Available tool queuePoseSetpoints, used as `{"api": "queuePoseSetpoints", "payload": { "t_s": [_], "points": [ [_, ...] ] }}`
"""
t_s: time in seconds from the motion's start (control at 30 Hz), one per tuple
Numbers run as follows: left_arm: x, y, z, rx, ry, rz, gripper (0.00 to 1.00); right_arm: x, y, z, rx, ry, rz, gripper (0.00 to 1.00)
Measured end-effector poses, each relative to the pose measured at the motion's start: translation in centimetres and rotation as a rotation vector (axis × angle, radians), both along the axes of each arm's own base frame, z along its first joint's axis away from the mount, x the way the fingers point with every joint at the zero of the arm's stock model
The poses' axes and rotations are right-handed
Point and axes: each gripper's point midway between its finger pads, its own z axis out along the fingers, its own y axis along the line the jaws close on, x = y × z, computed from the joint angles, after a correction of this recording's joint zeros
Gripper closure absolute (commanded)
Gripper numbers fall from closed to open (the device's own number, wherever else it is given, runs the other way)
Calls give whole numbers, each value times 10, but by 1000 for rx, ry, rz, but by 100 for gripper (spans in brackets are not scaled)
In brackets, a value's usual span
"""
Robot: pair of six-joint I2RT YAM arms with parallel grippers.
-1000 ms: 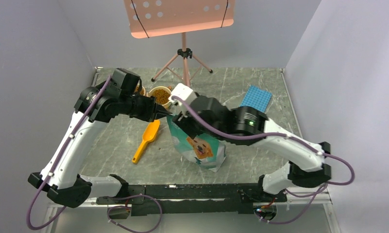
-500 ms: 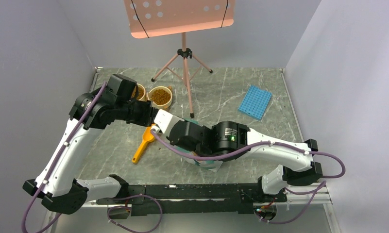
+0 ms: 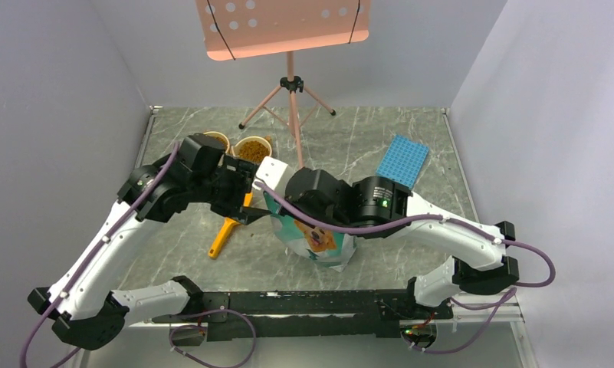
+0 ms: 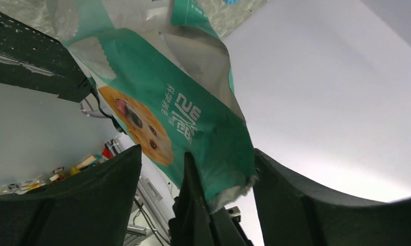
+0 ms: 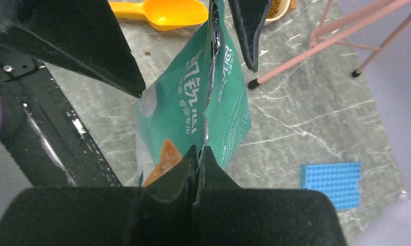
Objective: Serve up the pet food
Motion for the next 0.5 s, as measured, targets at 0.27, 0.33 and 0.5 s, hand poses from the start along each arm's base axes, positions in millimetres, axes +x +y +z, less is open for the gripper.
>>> {"api": "queuePoseSetpoints", "payload": {
  "t_s": [0.27, 0.33, 0.5],
  "points": [
    [12, -27, -7, -10, -22, -38, 96, -5, 1, 0, 33, 61, 40, 100],
    [13, -27, -10, -4, -25, -30, 100, -2, -2, 0, 28, 56, 31, 90],
    [14, -25, -11, -6, -28, -9, 100, -1, -6, 5, 29, 6, 26, 62]
  ]
}}
